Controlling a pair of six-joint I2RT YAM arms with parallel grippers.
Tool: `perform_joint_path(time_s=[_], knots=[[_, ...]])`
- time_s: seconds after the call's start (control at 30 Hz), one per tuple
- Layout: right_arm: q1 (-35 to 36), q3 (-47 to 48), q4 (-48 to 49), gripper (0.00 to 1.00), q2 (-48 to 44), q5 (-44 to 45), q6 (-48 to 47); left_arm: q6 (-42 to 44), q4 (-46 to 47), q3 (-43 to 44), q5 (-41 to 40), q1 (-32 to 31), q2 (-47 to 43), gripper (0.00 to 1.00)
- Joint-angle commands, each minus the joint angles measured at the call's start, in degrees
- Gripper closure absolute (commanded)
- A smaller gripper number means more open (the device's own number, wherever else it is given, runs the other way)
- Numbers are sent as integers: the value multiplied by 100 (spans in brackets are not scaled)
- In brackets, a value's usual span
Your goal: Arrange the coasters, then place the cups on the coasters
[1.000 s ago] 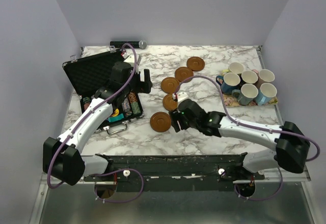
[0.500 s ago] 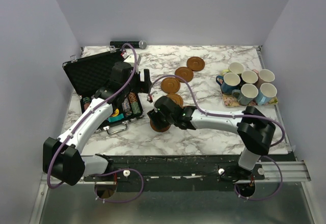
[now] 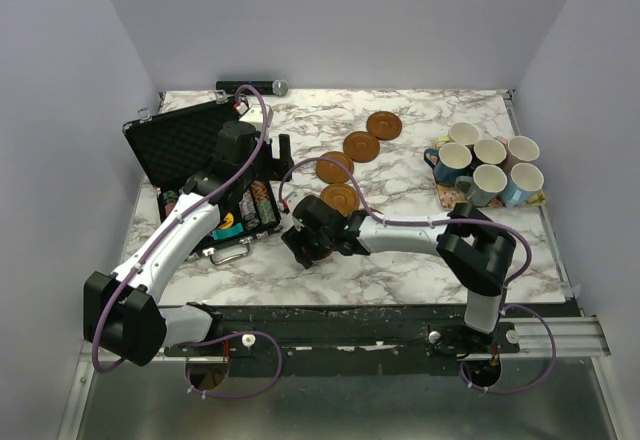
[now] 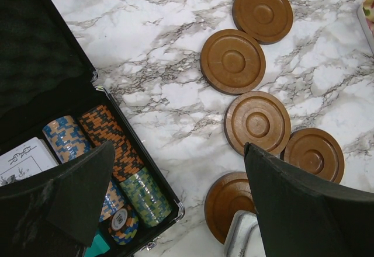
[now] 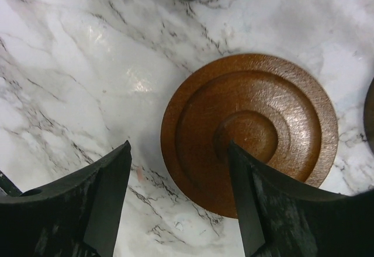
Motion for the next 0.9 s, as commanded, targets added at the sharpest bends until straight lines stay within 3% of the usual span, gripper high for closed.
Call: perform_joint_path(time_s=[0.0,0.4,0.87], knots=[[31,-312,-274,25,115,-263,81,-42,-23,15,36,-11,-150,1],[22,-1086,-907,27,-596,-685,310,-95,3,-2,176,-11,-141,1],[22,-1965,-1926,28,-1484,-79,1337,-148,38,-11,256,-11,-132,1]])
